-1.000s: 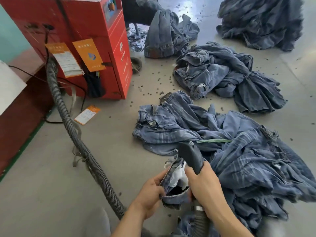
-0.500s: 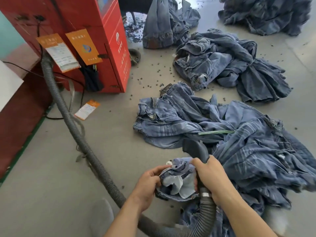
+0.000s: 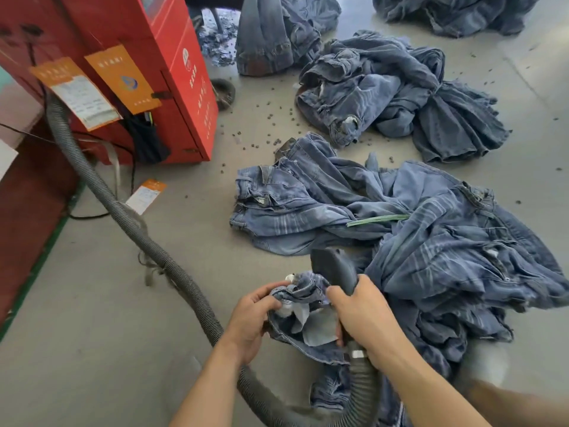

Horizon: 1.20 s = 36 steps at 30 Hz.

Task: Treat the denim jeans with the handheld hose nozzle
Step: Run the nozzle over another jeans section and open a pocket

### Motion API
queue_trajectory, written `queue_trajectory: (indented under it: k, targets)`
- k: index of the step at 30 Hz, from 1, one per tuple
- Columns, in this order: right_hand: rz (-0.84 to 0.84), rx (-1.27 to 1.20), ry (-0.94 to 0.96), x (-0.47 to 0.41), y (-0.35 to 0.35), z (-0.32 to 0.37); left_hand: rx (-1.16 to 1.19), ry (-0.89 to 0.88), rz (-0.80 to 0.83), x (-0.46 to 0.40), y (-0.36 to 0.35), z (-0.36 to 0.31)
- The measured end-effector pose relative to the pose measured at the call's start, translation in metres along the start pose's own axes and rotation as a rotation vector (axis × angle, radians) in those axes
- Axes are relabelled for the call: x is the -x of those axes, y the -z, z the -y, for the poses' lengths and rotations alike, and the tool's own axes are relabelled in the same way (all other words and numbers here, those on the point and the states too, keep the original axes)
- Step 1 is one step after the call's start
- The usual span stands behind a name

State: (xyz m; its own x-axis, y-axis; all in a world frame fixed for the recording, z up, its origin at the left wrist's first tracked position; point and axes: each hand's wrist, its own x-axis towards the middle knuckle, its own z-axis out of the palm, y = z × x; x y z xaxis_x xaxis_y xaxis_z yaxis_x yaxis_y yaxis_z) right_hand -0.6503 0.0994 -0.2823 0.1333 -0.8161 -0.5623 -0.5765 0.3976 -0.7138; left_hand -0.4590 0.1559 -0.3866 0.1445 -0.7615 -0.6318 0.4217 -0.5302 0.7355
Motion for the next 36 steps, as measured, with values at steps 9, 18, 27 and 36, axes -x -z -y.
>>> queue_trajectory:
  k: [9, 18, 27, 36]
  targets:
    - [-0.039, -0.275, -0.037, 0.017, 0.047, -0.025, -0.408, -0.173, -0.326, -0.009, 0.013, 0.003]
    - [0.142, -0.110, -0.121, 0.023, 0.007, -0.039, -0.156, -0.152, -0.254, -0.009, 0.001, -0.009]
    - [-0.079, -0.479, -0.221, -0.006, 0.023, -0.052, -0.044, -0.236, -0.333, -0.011, 0.017, -0.007]
    - [-0.006, -0.351, -0.193, 0.018, 0.015, -0.049, 0.022, 0.225, -0.958, -0.039, 0.008, 0.031]
